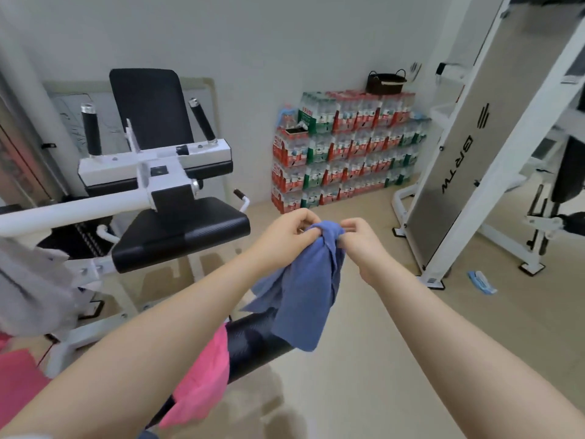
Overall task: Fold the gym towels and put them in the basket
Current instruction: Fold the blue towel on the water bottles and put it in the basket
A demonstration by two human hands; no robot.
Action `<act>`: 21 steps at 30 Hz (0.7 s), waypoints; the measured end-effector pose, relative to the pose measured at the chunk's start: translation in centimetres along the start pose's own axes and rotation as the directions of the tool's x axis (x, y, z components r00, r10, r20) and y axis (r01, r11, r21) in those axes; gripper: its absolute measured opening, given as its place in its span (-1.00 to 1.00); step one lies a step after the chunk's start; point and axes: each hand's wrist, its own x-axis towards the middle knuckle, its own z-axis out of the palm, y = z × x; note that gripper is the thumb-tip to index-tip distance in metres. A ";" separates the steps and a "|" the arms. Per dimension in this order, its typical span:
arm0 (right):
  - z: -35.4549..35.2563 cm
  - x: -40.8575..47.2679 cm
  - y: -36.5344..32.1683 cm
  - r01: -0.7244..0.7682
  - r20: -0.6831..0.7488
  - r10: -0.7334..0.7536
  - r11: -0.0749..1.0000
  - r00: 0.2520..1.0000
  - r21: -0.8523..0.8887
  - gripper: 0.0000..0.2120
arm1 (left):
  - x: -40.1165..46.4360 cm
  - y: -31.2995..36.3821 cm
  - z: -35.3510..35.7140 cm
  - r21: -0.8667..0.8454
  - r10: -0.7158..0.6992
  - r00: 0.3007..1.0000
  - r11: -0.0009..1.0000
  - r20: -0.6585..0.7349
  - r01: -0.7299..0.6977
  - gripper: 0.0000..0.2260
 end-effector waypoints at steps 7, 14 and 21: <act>-8.3 3.2 -0.3 0.492 0.180 -0.462 0.848 0.869 -0.199 -0.91 | 9.2 2.8 6.0 0.249 -0.060 0.997 0.966 -0.043 0.069 -0.84; -13.7 11.3 0.7 0.540 0.194 -0.504 0.766 0.841 -0.348 -0.73 | 18.3 2.7 9.2 0.003 -0.123 0.986 0.992 0.116 0.123 -0.76; -17.6 25.3 -0.7 0.476 0.026 -0.547 0.703 0.837 -0.529 -0.82 | 33.2 0.2 13.9 -0.098 -0.201 0.977 0.973 0.074 0.208 -0.73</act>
